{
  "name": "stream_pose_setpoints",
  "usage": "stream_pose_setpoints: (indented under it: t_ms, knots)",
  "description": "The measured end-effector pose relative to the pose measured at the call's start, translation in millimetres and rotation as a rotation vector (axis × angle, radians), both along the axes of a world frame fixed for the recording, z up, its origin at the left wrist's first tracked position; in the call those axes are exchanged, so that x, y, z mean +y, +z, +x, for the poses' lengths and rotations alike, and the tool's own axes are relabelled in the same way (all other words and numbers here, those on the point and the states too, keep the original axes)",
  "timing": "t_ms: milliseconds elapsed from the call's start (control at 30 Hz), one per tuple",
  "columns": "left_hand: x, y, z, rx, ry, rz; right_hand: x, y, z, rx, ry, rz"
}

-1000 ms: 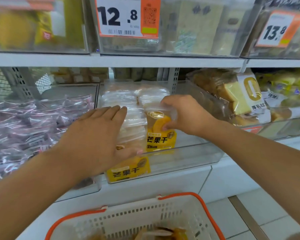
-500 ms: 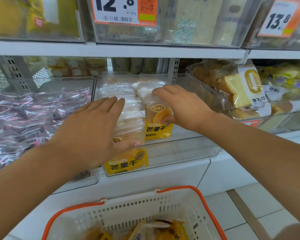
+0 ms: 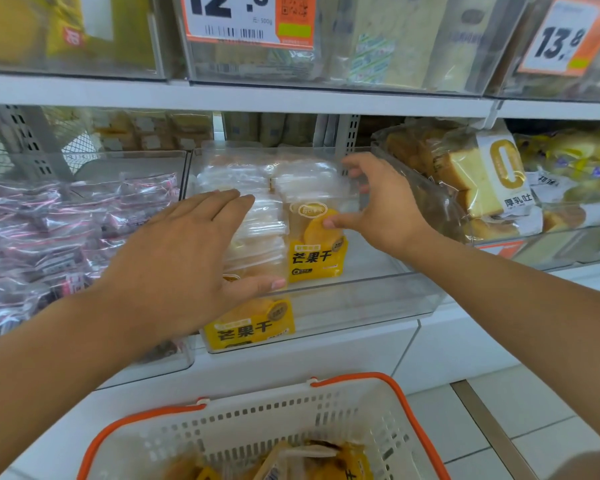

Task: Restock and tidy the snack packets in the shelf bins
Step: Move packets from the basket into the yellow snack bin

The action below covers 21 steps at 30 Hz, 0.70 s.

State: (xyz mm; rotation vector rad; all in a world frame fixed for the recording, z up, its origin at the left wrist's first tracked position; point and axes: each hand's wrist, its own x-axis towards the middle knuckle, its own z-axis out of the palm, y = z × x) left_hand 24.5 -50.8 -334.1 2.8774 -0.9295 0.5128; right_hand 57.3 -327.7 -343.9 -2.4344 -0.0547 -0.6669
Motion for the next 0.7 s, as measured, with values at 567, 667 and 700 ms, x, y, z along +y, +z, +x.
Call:
stream_pose_setpoints:
  t_ms: [567,667,700]
  knots:
    - [-3,1,-4,0.017,0.014,0.028,0,0,-8,0.152,0.010,0.163]
    - [-3,-1,-3,-0.025,-0.011,0.016,-2,1,-12,0.192,0.005,0.113]
    - [-3,0,-3,-0.075,-0.030,0.000,-3,4,-15,0.177,-0.019,0.076]
